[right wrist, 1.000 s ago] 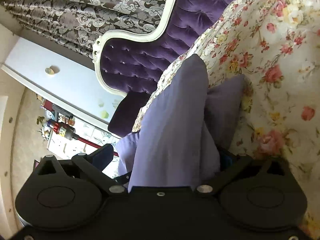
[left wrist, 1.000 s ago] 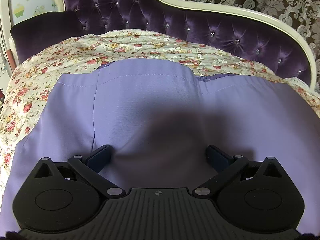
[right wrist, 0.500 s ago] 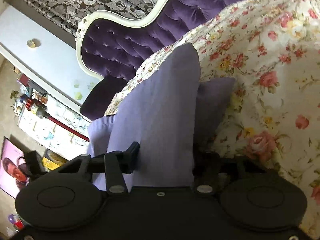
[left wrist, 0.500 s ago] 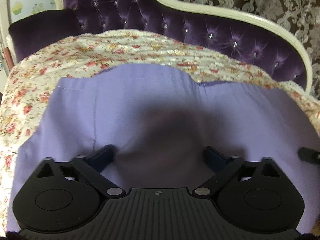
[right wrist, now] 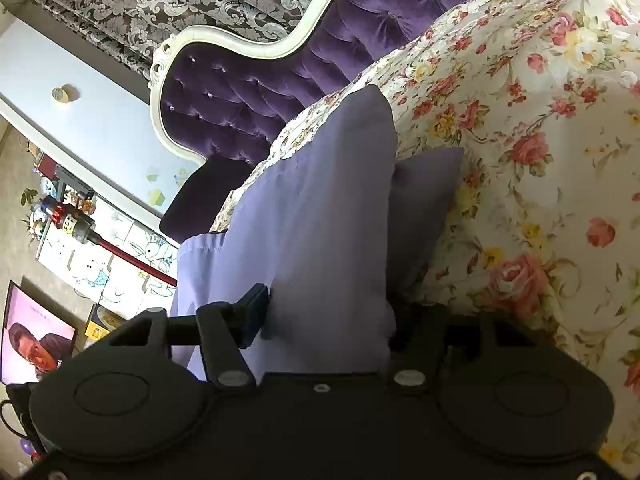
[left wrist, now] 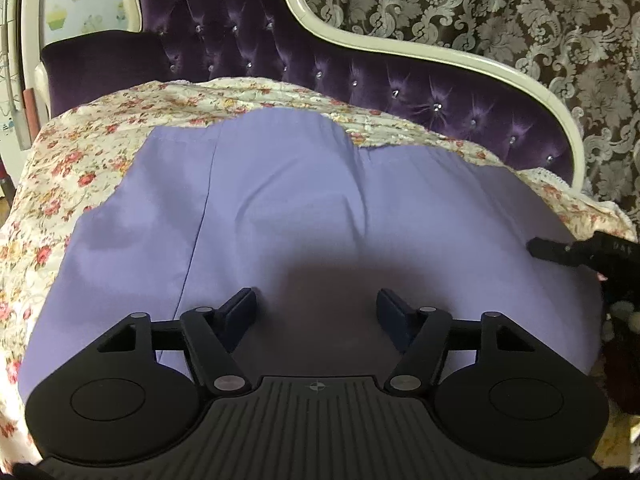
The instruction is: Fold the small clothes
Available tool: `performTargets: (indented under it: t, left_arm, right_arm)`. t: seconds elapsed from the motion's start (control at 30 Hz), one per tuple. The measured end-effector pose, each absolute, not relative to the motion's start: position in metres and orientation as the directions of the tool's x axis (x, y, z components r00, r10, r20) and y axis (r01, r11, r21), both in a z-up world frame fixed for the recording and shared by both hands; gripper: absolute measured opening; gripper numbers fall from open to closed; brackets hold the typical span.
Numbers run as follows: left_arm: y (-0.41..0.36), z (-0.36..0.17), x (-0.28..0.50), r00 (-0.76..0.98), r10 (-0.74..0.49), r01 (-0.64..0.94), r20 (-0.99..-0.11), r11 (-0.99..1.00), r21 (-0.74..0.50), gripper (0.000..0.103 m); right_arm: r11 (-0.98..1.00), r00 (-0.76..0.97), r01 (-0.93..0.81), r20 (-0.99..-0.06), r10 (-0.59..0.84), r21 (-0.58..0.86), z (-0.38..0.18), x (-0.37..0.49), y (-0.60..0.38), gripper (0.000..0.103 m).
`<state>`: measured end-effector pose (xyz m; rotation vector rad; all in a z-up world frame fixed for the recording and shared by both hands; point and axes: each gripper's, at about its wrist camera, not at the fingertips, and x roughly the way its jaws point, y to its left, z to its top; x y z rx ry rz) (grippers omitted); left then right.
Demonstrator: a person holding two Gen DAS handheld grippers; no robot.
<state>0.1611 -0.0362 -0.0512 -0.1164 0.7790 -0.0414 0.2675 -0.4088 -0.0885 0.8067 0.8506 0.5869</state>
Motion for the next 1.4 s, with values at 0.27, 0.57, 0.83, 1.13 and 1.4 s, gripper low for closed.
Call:
performTargets:
  t: [0.27, 0.57, 0.83, 1.13, 1.4]
  left_arm:
    - [-0.043, -0.067, 0.165, 0.707, -0.050, 0.017, -0.705, 0.998, -0.054, 0.066]
    - [-0.040, -0.067, 0.165, 0.710, -0.053, 0.014, -0.703, 0.998, -0.061, 0.067]
    - [-0.040, -0.042, 0.147, 0.735, -0.056, 0.012, -0.676, 0.998, -0.069, 0.058]
    - [-0.047, -0.056, 0.128, 0.709, -0.109, 0.087, -0.696, 0.994, -0.066, 0.051]
    - [-0.041, -0.062, 0.129, 0.715, -0.124, 0.085, -0.688, 0.992, -0.091, 0.051]
  right_arm:
    - [0.571, 0.529, -0.176, -0.412, 0.742, 0.802, -0.086, 0.268, -0.405, 0.075]
    - [0.513, 0.558, -0.132, -0.364, 0.746, 0.848, -0.084, 0.260, -0.413, 0.042]
    - [0.425, 0.608, -0.070, -0.299, 0.736, 0.903, -0.051, 0.249, -0.415, 0.035]
    - [0.469, 0.592, -0.107, -0.323, 0.739, 0.877, -0.010, 0.252, -0.392, 0.033]
    - [0.443, 0.566, -0.139, -0.297, 0.769, 0.885, 0.012, 0.250, -0.369, 0.032]
